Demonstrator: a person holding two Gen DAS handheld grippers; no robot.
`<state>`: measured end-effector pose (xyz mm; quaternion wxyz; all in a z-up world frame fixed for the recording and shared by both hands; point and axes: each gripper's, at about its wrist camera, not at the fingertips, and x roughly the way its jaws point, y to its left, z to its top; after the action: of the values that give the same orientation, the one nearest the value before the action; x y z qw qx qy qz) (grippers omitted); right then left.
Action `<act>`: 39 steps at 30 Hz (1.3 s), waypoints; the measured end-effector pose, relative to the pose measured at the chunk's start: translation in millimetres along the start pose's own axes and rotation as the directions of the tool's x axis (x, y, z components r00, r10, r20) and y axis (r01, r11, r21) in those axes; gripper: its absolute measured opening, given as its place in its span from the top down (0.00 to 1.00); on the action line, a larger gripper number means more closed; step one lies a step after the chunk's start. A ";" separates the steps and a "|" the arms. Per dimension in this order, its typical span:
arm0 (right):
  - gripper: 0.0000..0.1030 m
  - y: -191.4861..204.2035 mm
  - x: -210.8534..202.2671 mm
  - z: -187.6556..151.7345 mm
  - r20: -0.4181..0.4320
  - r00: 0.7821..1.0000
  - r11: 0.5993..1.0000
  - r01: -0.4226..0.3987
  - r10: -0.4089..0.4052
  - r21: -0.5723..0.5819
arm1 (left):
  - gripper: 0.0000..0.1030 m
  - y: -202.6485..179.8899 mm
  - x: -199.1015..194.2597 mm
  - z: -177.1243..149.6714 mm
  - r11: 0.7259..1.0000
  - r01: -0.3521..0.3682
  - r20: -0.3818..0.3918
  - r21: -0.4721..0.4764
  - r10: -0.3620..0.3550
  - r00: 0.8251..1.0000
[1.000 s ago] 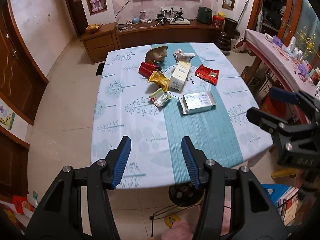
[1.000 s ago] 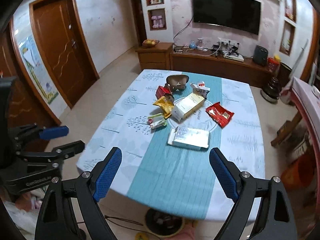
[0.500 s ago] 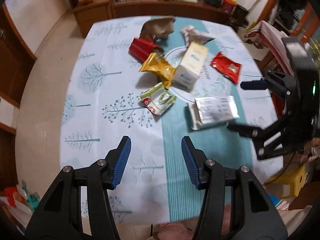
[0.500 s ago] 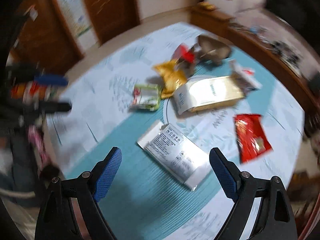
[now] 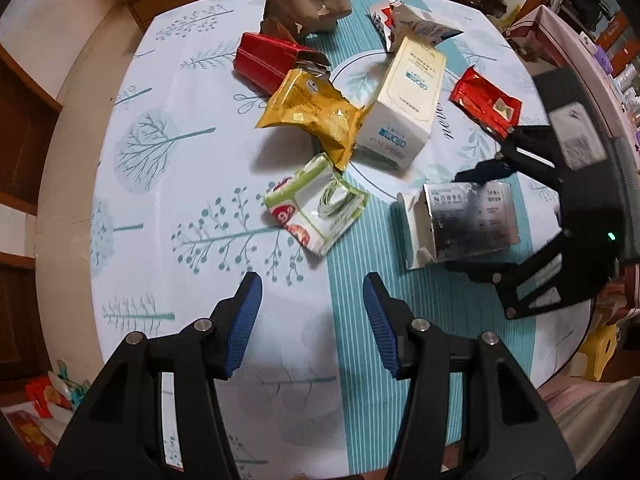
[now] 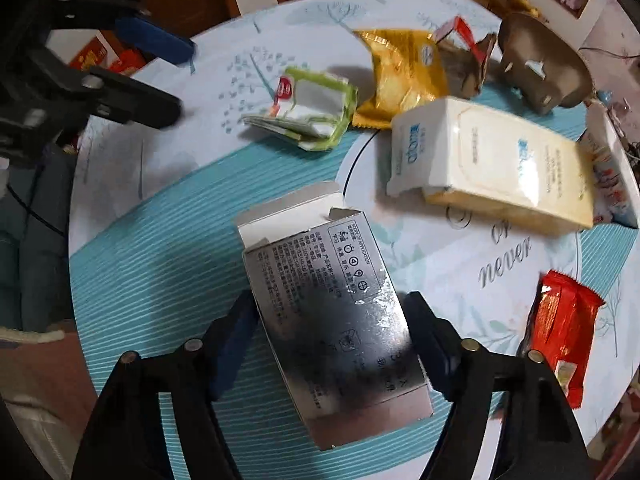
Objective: Collect trash
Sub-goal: 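Grasp the silver box with the right gripper while the left grasps the green-white wrapper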
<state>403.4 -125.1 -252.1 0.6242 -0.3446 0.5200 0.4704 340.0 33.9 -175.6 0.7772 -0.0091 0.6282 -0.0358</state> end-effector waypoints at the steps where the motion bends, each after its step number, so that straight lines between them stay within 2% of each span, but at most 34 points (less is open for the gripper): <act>1: 0.29 -2.3 0.8 -1.7 0.004 1.000 1.000 -0.001 0.001 0.003 | 0.52 0.7 3.0 3.9 1.000 0.003 -0.005 -0.002 -0.003 1.000; 3: 0.30 -10.5 1.1 -5.3 0.021 1.000 0.999 -0.019 0.018 0.035 | 0.52 2.5 8.6 11.3 1.000 0.005 -0.012 -0.004 -0.005 1.000; 5: 0.31 -26.7 -2.1 -10.3 0.046 0.998 0.990 -0.056 0.050 0.128 | 0.52 4.5 13.6 18.0 1.000 0.008 -0.021 -0.002 -0.008 1.000; 9: 0.31 -51.7 -8.6 -23.0 0.113 0.987 0.946 -0.139 0.110 0.293 | 0.52 2.2 27.0 30.9 0.999 0.011 -0.047 0.037 -0.009 0.999; 13: 0.31 -65.0 -9.7 -34.5 0.157 0.979 0.905 -0.181 0.129 0.386 | 0.52 -4.7 39.9 38.9 0.996 0.030 -0.078 0.082 -0.023 0.997; 15: 0.31 -66.7 -10.3 -40.4 0.173 0.976 0.893 -0.196 0.135 0.405 | 0.52 -8.9 46.9 42.3 0.993 0.044 -0.096 0.113 -0.033 0.995; 19: 0.31 -73.1 -8.7 -49.0 0.185 0.971 0.878 -0.216 0.149 0.427 | 0.52 -11.4 60.1 48.8 0.989 0.028 -0.120 0.148 -0.010 0.993; 25: 0.31 -71.8 -3.2 -43.7 0.200 0.971 0.873 -0.207 0.129 0.442 | 0.52 -7.4 71.4 58.6 0.989 0.026 -0.133 0.147 -0.006 0.991; 28: 0.31 -71.7 -4.8 -43.7 0.205 0.970 0.872 -0.208 0.128 0.443 | 0.52 -5.3 72.8 63.7 0.993 0.016 -0.129 0.114 -0.001 0.992; 31: 0.31 -68.9 -11.3 -42.9 0.211 0.969 0.865 -0.213 0.127 0.454 | 0.69 -4.0 72.4 65.1 0.995 -0.029 -0.113 0.094 0.039 0.993; 32: 0.31 -69.7 -11.9 -44.8 0.215 0.968 0.860 -0.216 0.128 0.462 | 0.84 -2.8 71.7 65.1 0.995 -0.033 -0.105 0.091 0.042 0.994; 33: 0.31 -64.0 -9.7 -36.4 0.215 0.968 0.858 -0.217 0.129 0.465 | 0.93 -0.6 72.0 64.4 0.997 -0.012 -0.112 0.074 0.021 0.993; 39: 0.31 -54.8 -11.4 -42.4 0.221 0.967 0.841 -0.225 0.130 0.492 | 0.94 -4.9 64.7 51.8 0.999 -0.017 -0.079 0.046 0.020 0.997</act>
<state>441.2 -184.2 -253.6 0.6910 -0.0724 0.5978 0.3998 403.8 23.1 -227.6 0.7519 0.0157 0.6576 -0.0430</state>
